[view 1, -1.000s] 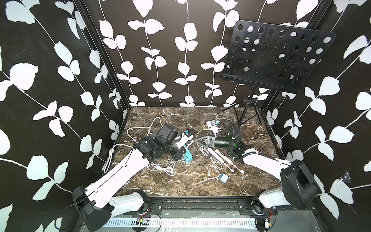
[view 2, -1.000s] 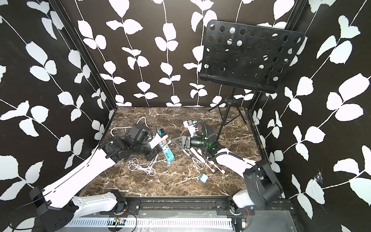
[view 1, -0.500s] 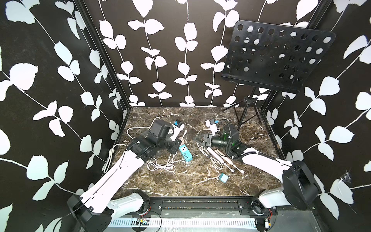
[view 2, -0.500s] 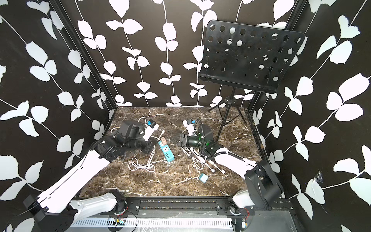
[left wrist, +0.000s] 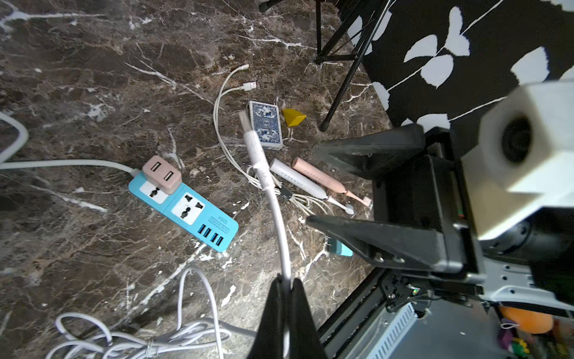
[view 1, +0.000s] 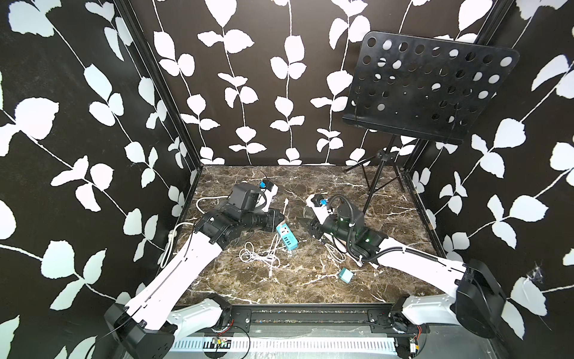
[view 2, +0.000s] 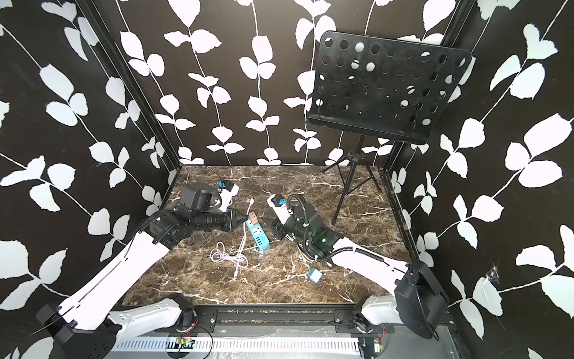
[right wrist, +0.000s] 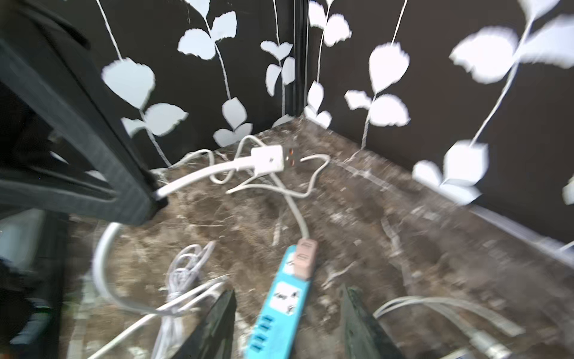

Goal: Charge the electric toothbrush
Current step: Pick up the charging cable from the center of the board.

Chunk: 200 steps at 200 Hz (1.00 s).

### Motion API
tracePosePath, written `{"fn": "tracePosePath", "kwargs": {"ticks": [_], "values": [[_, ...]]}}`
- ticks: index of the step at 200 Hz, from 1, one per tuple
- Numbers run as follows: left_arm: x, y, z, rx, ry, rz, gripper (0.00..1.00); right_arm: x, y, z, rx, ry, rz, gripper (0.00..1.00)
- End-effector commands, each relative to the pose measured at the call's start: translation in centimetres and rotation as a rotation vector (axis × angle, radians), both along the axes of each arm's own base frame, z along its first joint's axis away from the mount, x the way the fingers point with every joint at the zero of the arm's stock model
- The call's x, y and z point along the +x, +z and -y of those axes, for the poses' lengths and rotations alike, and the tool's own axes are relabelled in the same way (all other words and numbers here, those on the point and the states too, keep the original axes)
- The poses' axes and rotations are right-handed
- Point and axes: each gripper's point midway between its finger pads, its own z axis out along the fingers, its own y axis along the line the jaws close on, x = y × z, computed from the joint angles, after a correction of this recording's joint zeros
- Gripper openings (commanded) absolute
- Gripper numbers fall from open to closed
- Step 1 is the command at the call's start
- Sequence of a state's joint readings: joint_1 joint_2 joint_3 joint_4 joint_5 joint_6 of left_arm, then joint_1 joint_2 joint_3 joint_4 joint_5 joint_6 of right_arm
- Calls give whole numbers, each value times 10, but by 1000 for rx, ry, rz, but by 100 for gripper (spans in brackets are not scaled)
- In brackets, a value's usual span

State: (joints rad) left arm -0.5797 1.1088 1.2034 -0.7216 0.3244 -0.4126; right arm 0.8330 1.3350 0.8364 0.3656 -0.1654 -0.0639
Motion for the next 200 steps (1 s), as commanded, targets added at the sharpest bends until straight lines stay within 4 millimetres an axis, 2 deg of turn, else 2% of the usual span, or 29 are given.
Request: {"fn": "tracePosePath", "kwargs": {"ticks": [1, 21, 79, 94, 107, 120, 135, 161, 200], "values": [[-7, 7, 4, -85, -5, -42, 0, 6, 18, -10, -119, 11, 327, 49], [-8, 9, 5, -133, -7, -56, 0, 7, 22, -13, -151, 23, 449, 47], [-11, 18, 6, -184, -35, -63, 0, -1, 24, -42, -265, 125, 706, 41], [-12, 20, 9, -198, -53, -67, 0, 5, 34, -45, -258, 81, 752, 39], [-11, 18, 8, -192, -50, -66, 0, 9, 51, -41, -195, 5, 804, 39], [-8, 16, 7, -187, -40, -69, 0, 5, 58, -42, -168, 16, 821, 41], [-6, 17, 8, -196, -39, -69, 0, 5, 52, -46, -221, 46, 805, 40], [-5, 19, 6, -196, -24, -64, 0, 8, 55, -40, -212, -7, 843, 39], [-3, 26, 15, -251, -48, -81, 0, 1, 55, -51, -225, 73, 881, 36]]}}
